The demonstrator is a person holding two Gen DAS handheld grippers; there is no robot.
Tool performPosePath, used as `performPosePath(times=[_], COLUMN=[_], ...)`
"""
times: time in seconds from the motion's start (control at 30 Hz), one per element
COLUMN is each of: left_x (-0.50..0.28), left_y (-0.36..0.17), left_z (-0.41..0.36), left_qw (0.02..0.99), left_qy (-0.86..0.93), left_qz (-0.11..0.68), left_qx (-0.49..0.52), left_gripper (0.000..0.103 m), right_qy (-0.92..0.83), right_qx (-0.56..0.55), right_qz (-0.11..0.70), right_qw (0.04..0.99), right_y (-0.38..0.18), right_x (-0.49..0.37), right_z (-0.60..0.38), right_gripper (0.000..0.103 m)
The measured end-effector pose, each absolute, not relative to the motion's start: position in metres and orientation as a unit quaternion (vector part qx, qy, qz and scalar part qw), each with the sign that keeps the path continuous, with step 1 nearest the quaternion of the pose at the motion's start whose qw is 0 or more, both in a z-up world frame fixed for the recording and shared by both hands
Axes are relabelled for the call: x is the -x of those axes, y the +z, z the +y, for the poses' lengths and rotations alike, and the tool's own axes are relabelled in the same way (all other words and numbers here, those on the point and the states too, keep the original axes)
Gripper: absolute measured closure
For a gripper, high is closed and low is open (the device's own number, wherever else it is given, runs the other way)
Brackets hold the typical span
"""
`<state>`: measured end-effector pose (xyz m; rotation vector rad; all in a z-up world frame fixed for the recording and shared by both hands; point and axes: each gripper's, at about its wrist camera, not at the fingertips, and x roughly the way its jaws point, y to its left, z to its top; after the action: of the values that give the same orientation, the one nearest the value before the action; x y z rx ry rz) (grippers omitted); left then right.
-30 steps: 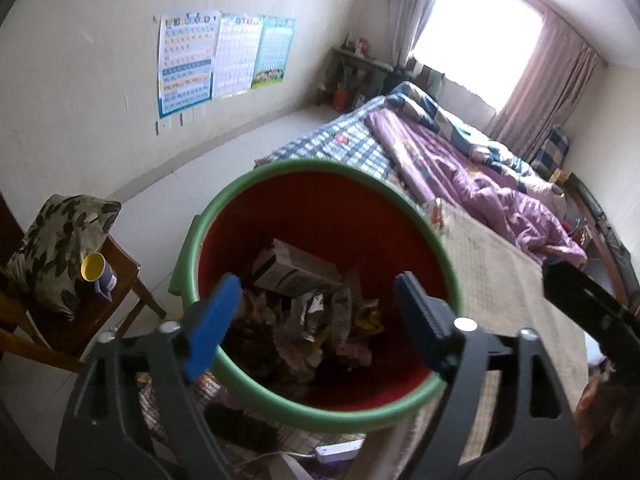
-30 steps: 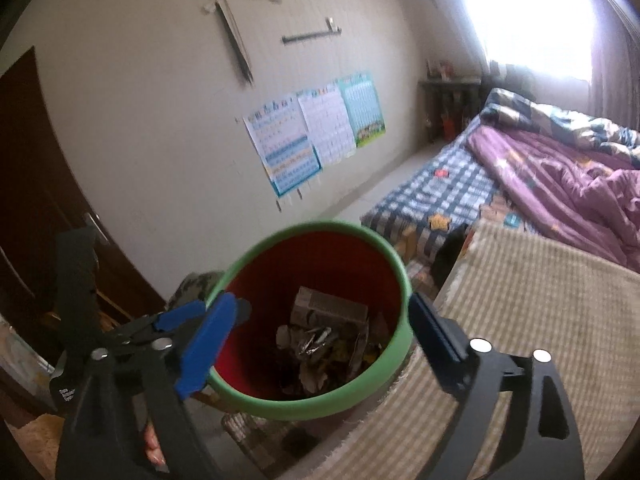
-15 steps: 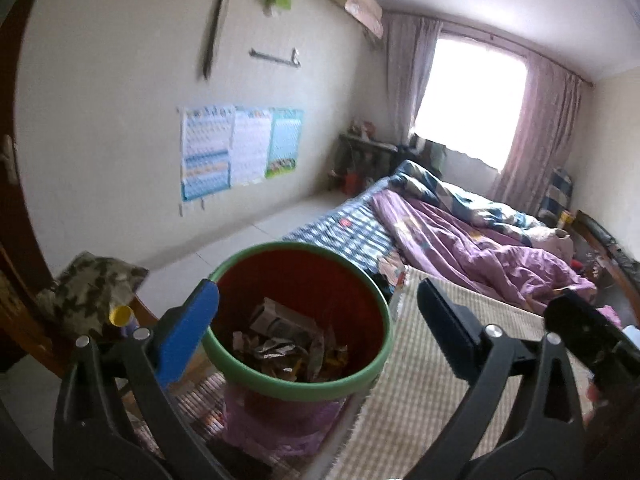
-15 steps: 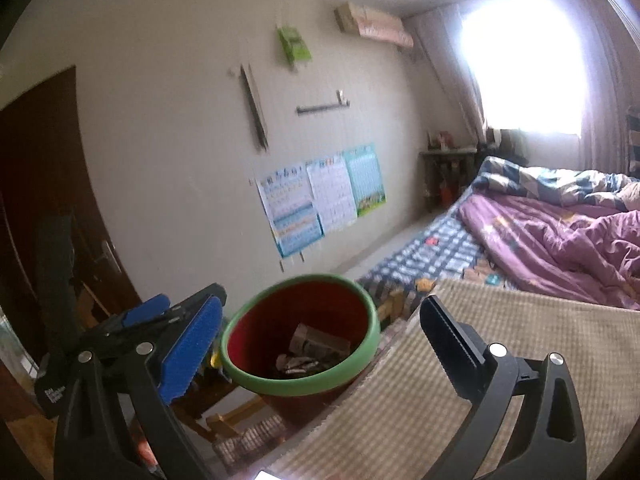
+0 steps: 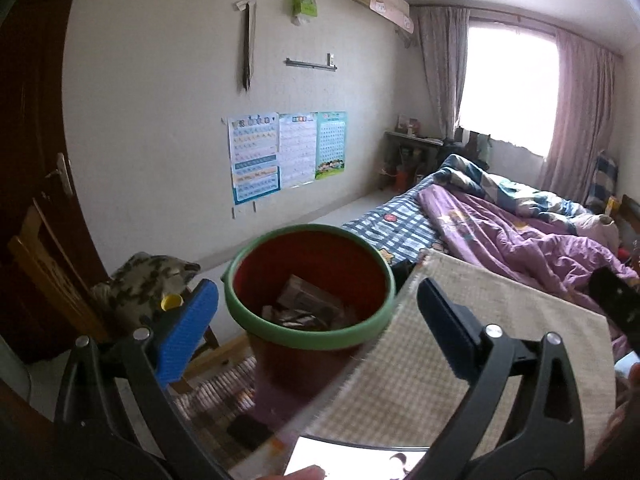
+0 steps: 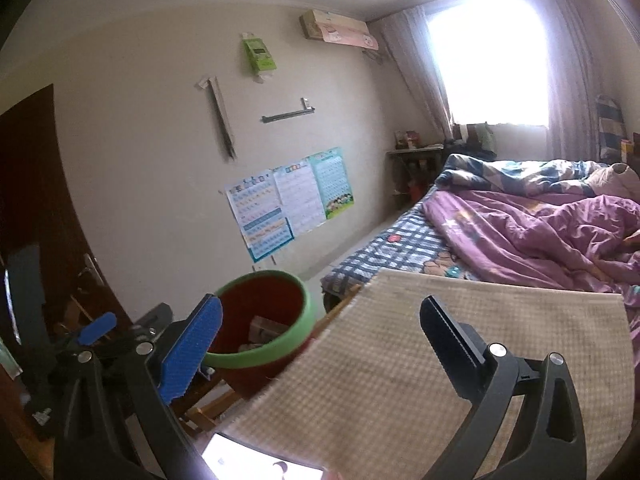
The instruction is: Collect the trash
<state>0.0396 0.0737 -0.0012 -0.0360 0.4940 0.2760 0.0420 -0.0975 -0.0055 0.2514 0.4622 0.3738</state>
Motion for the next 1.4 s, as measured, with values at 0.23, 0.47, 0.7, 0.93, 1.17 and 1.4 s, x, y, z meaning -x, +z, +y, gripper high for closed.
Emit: performPosePath(times=[0.23, 0.47, 0.7, 0.93, 1.17, 1.4], left_x=[-0.035, -0.037, -0.037, -0.038, -0.042, -0.043], left_y=[-0.002, -0.003, -0.004, -0.004, -0.006, -0.007], left_z=[0.053, 0.040, 0.028, 0.019, 0.013, 0.010], left_qw=[0.958, 0.957, 0.957, 0.958, 0.957, 0.956], left_qy=[0.132, 0.134, 0.130, 0.117, 0.109, 0.107], left_qz=[0.253, 0.256, 0.258, 0.261, 0.268, 0.271], left_qx=[0.001, -0.010, -0.013, -0.015, -0.016, -0.017], left_gripper=[0.005, 0.005, 0.005, 0.005, 0.005, 0.005], right_qy=[0.179, 0.188, 0.190, 0.185, 0.181, 0.182], right_qx=[-0.129, -0.125, -0.128, -0.135, -0.138, -0.140], right_qz=[0.236, 0.235, 0.237, 0.238, 0.240, 0.245], right_qw=[0.946, 0.945, 0.944, 0.944, 0.944, 0.942], right_y=[-0.014, -0.014, -0.016, -0.018, -0.019, -0.020], right_x=[-0.037, -0.037, -0.039, -0.039, -0.038, -0.039], right_z=[-0.112, -0.119, -0.130, -0.140, -0.146, -0.148], right_gripper=[0.007, 0.007, 0.007, 0.007, 0.007, 0.007])
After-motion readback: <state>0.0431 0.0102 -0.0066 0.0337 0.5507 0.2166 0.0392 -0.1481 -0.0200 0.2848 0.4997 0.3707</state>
